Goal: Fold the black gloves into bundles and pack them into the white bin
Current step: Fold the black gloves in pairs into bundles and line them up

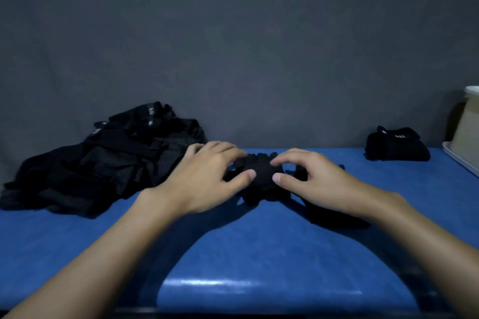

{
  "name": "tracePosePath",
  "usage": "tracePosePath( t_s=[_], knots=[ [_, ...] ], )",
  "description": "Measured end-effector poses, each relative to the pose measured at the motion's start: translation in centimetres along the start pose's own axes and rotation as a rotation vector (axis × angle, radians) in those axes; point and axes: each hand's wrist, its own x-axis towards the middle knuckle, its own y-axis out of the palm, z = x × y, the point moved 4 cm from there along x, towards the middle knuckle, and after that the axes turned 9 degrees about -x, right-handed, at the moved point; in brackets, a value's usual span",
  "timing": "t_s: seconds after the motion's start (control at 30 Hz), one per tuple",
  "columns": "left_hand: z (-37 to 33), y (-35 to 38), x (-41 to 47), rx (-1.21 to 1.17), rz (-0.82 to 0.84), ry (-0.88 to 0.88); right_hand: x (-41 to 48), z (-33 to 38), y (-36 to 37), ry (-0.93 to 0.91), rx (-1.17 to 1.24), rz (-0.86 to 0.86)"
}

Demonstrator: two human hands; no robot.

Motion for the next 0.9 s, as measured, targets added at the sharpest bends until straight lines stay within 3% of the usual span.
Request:
tracePosePath(
  t_s=[0.4, 0.63, 0.9],
  knots=[
    [12.1, -7.9, -3.3, 0.065, -0.349, -0.246, 11.7, 10.7, 5.8, -0.167, 0.165, -0.012],
    [16.2, -8.6, -4.0, 0.042, -0.364, -0.358, 16.8, 14.5, 9.0, -0.117, 0.205, -0.074],
    [17.7, -8.3, -3.8, -0.012, -0.371, -0.370, 19.0, 16.2, 10.8, -0.167, 0.139, -0.070]
  ],
)
